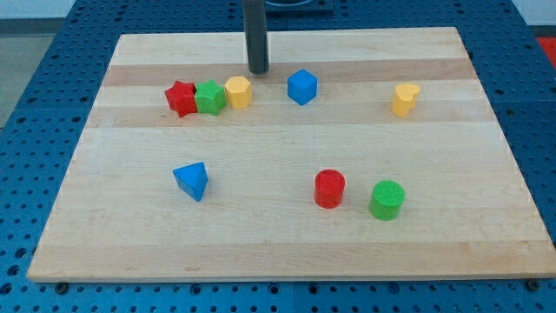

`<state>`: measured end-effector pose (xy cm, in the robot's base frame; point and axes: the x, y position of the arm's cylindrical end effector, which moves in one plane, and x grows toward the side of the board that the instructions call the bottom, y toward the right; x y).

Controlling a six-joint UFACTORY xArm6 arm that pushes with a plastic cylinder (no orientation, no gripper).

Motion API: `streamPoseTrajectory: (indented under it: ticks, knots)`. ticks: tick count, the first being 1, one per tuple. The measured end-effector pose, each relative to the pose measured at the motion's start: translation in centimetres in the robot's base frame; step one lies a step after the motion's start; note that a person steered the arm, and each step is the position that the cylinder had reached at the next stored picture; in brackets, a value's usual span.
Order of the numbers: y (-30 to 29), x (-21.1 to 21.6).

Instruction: Push the yellow hexagon close to the green star

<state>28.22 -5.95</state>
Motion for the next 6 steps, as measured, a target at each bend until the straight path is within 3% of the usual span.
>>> streamPoseTrajectory:
  ticks: [6]
  knots:
    - [0.8, 4.8]
